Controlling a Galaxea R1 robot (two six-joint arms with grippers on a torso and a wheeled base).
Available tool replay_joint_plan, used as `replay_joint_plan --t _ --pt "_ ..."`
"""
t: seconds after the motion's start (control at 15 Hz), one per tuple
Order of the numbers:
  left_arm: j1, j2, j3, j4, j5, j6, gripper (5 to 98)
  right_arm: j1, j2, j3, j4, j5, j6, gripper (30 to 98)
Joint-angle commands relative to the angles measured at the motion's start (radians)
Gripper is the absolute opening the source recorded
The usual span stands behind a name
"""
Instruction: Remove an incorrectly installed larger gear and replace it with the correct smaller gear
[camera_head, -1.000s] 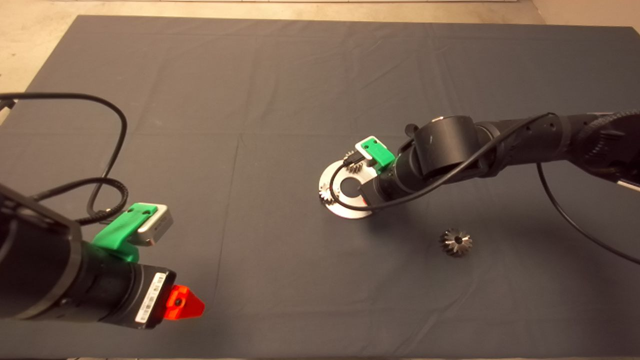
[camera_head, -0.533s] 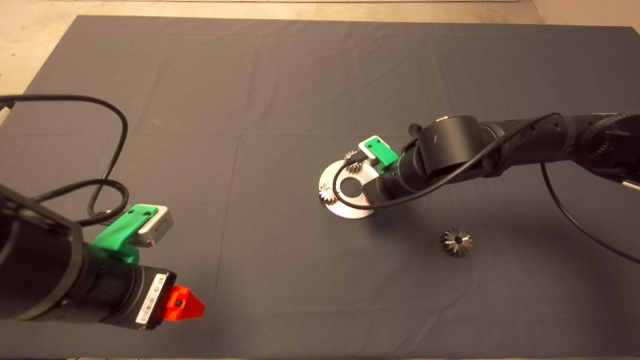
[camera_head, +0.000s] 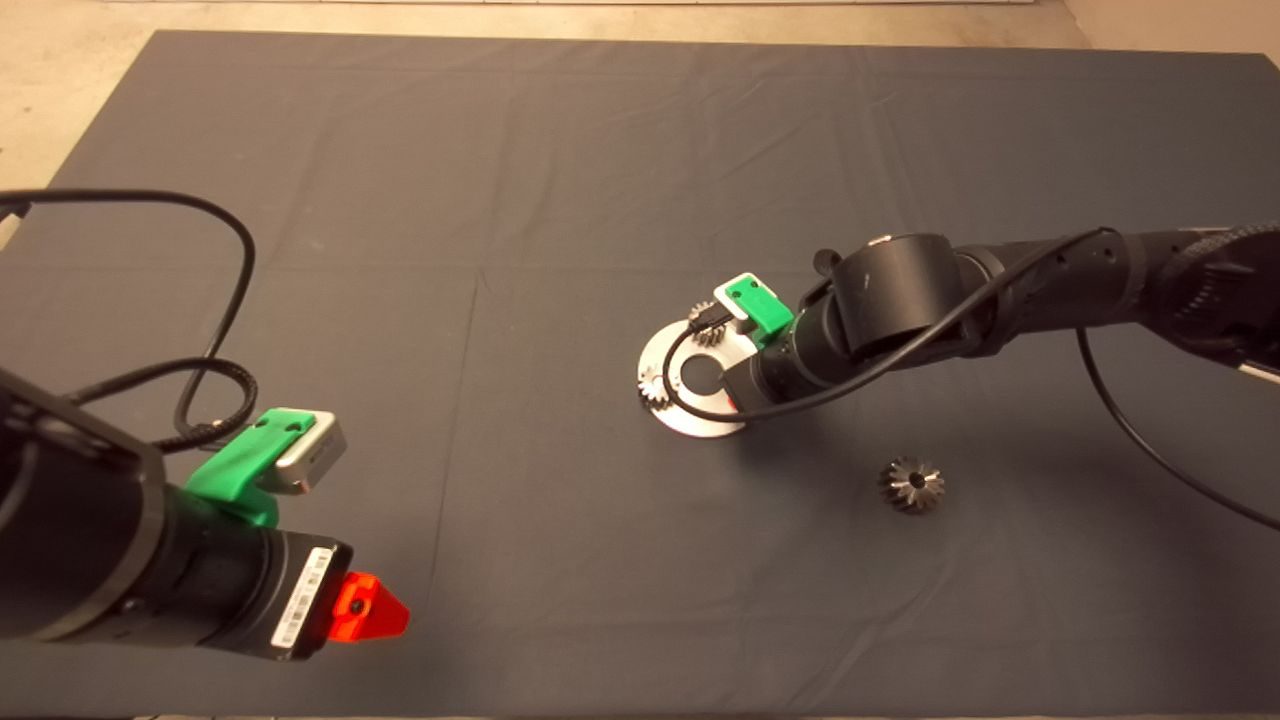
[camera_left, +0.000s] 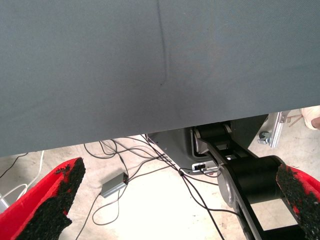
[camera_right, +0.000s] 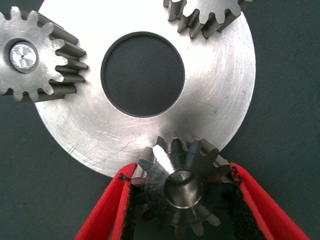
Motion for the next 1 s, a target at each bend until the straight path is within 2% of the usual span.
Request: replay_joint_plan --t 0.0,0.2,0.93 --pt "-0.003 0.0 0.015 -0.015 0.003 -0.006 98.2 -0.009 0.004 0.007 -0.026 -0.014 0.005 41.4" --pt "-0.003 0.0 0.015 -0.015 0.003 -0.004 98.3 -0.025 0.003 0.006 -0.058 -0.015 0.007 41.4" --pt "-0.003 0.0 0.015 -0.015 0.003 -0.006 98.3 -0.025 0.0 0.012 -0.058 -0.015 0.007 41.4"
